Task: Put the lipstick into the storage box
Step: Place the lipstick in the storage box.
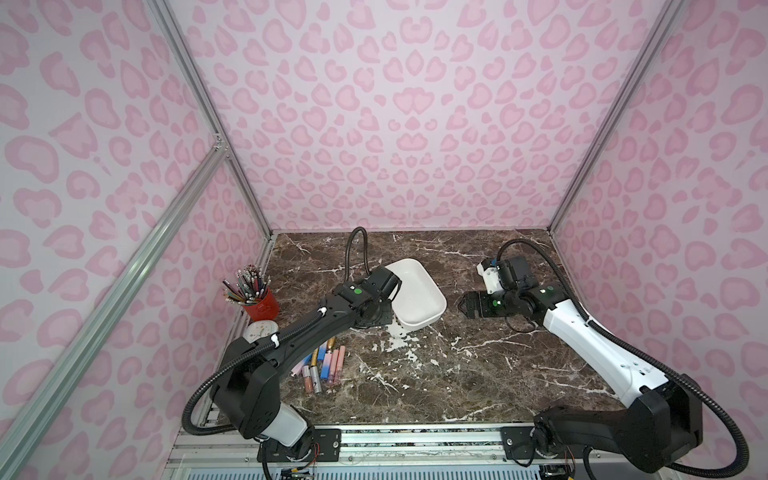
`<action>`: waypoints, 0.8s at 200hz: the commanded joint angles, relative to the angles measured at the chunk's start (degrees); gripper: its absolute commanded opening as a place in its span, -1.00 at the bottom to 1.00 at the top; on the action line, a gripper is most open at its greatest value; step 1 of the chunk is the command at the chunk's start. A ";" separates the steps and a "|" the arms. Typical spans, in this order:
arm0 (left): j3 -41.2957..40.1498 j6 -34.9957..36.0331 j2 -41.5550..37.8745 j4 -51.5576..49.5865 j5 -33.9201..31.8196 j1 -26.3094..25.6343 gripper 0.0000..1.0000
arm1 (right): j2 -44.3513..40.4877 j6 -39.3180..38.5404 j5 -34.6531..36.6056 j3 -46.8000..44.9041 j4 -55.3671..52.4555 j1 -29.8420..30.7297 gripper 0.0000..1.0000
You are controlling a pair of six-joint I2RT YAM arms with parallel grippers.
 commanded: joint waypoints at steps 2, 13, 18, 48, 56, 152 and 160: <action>7.96 4.53 4.78 -2.16 -0.84 0.11 -0.94 | 0.68 -0.49 -0.13 0.66 0.47 -0.58 0.98; 12.19 6.11 8.42 -2.13 -0.32 0.11 -0.94 | 0.89 -0.50 -0.10 0.94 0.33 -1.10 0.98; 13.85 6.74 10.13 -2.26 -0.05 0.11 -0.94 | 0.91 -0.50 -0.02 1.05 0.29 -1.36 0.98; 22.95 9.42 19.53 -0.83 3.13 0.11 -0.94 | 1.19 -0.51 0.05 1.84 -0.37 -3.17 0.98; 24.83 9.73 21.73 -0.49 4.01 0.11 -0.94 | 1.31 -0.55 0.12 2.17 -0.58 -3.60 0.98; 31.38 10.99 33.80 3.85 13.17 0.09 -0.94 | 4.86 -0.59 1.46 6.20 -3.11 -5.66 0.98; 31.46 11.14 34.12 3.95 13.63 0.20 -0.94 | 5.31 -0.59 1.41 6.48 -3.18 -5.68 0.98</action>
